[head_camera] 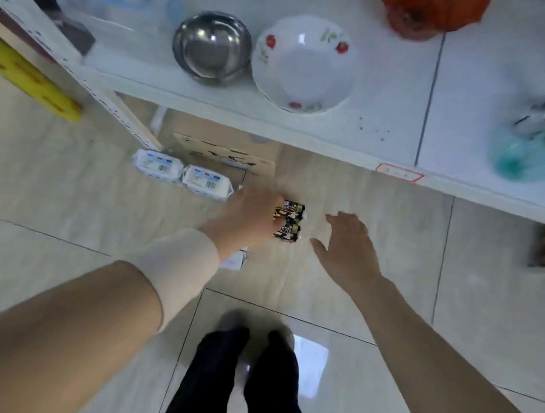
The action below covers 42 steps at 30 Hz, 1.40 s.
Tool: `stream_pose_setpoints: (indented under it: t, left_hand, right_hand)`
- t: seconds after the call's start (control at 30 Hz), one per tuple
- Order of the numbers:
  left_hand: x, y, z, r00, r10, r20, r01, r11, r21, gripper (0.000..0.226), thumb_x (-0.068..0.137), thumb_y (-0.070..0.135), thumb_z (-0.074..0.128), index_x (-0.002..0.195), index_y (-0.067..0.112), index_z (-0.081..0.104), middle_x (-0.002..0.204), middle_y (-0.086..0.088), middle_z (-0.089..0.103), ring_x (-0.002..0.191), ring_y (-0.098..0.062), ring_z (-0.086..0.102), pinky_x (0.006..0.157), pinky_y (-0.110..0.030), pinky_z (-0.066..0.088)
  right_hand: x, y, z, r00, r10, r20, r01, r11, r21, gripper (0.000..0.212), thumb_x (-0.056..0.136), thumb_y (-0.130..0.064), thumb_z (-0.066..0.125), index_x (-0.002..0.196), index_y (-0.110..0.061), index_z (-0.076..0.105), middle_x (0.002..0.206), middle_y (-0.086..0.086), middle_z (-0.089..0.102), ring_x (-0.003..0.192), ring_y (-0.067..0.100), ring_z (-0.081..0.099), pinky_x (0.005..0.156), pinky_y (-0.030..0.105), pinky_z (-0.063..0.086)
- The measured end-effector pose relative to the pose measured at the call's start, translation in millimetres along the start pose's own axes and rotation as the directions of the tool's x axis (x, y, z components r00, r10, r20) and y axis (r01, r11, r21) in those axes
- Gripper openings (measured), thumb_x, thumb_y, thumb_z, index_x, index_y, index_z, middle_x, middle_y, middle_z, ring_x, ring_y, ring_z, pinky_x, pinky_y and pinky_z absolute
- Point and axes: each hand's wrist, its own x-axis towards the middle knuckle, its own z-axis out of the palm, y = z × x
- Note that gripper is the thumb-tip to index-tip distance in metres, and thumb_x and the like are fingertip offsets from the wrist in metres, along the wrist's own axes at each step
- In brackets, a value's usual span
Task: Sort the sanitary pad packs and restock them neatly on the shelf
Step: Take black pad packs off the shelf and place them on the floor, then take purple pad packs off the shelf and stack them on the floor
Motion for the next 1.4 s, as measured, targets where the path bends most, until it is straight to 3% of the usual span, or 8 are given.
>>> stream_pose_setpoints:
  t: [0.23,0.43,0.57,0.73,0.97,1.2,1.3,1.4]
  left_hand:
    - [-110.8,50.0,-147.6,0.997,0.018,-0.079,-0.023,0.998,-0.061,0.042,0.094,0.036,0.047,0.130,0.015,0.047,0.129,-0.005,0.054,0.117,-0.025,0.050,0.097,-0.036,0.040]
    - [-146.9,61.8,-225.0,0.982,0.106,-0.156,-0.112,0.993,-0.027,0.044,0.094,0.037,0.048,0.134,0.020,0.043,0.137,-0.001,0.048,0.122,-0.021,0.048,0.100,-0.036,0.035]
    - [-163.0,60.1,-270.2,0.970,0.187,-0.153,-0.185,0.982,0.023,0.045,0.094,0.038,0.046,0.135,0.019,0.041,0.138,-0.002,0.048,0.120,-0.021,0.050,0.097,-0.036,0.041]
    - [-172.4,61.1,-325.2,0.948,0.263,-0.179,-0.272,0.962,-0.029,0.043,0.094,0.042,0.046,0.132,0.023,0.044,0.134,0.005,0.052,0.115,-0.014,0.052,0.092,-0.028,0.039]
    - [-146.3,79.5,-391.0,0.924,0.245,-0.293,-0.303,0.937,-0.175,0.036,0.091,0.042,0.052,0.122,0.025,0.051,0.117,0.010,0.059,0.103,-0.012,0.059,0.094,-0.033,0.044]
    - [-83.0,108.8,-437.1,0.928,0.161,-0.335,-0.253,0.933,-0.255,0.037,0.091,0.041,0.051,0.124,0.023,0.050,0.125,0.005,0.058,0.114,-0.015,0.054,0.098,-0.031,0.040]
    - [-49.7,123.4,-460.8,0.909,0.086,-0.407,-0.217,0.933,-0.287,0.038,0.092,0.040,0.051,0.124,0.020,0.050,0.126,0.002,0.058,0.115,-0.017,0.053,0.098,-0.032,0.040]
    - [-20.6,133.0,-483.6,0.887,0.024,-0.461,-0.190,0.929,-0.317,0.039,0.092,0.039,0.050,0.125,0.018,0.049,0.128,0.000,0.057,0.116,-0.018,0.052,0.099,-0.034,0.040]
  right_hand:
    - [-98.3,-52.9,-140.5,0.999,-0.024,-0.037,0.022,0.999,-0.041,0.057,0.093,-0.037,0.049,0.141,-0.013,0.031,0.144,0.010,0.029,0.135,0.026,0.024,0.111,0.038,0.024]
    - [-127.2,-83.9,-204.0,0.999,0.019,-0.045,-0.024,0.994,-0.109,0.060,0.093,-0.041,0.047,0.142,-0.012,0.028,0.147,0.012,0.026,0.138,0.028,0.018,0.112,0.038,0.024]
    - [-142.2,-109.1,-242.8,0.998,0.022,-0.060,-0.028,0.995,-0.101,0.059,0.093,-0.042,0.046,0.142,-0.015,0.030,0.145,0.010,0.029,0.134,0.026,0.029,0.107,0.038,0.032]
    - [-154.5,-132.6,-286.3,0.988,-0.015,-0.156,0.014,1.000,-0.011,0.056,0.093,-0.044,0.047,0.141,-0.018,0.034,0.143,0.005,0.032,0.130,0.021,0.037,0.104,0.033,0.035]
    - [-139.5,-126.0,-372.6,0.921,-0.027,-0.388,0.043,0.999,0.032,0.051,0.091,-0.042,0.051,0.135,-0.017,0.043,0.136,0.005,0.043,0.125,0.020,0.042,0.102,0.030,0.035]
    - [-83.6,-84.4,-472.3,0.829,0.163,-0.535,0.060,0.925,0.375,0.062,0.086,-0.047,0.057,0.135,-0.012,0.042,0.133,0.005,0.052,0.120,0.022,0.051,0.096,0.026,0.037]
    - [-50.1,-67.9,-517.3,0.809,0.269,-0.523,0.107,0.807,0.581,0.075,0.082,-0.055,0.057,0.137,-0.008,0.038,0.125,0.005,0.053,0.114,0.025,0.053,0.099,0.033,0.043]
    - [-13.2,-64.6,-556.4,0.808,0.350,-0.474,0.158,0.647,0.746,0.078,0.080,-0.056,0.060,0.135,-0.004,0.041,0.125,0.006,0.050,0.106,0.025,0.056,0.086,0.036,0.053]
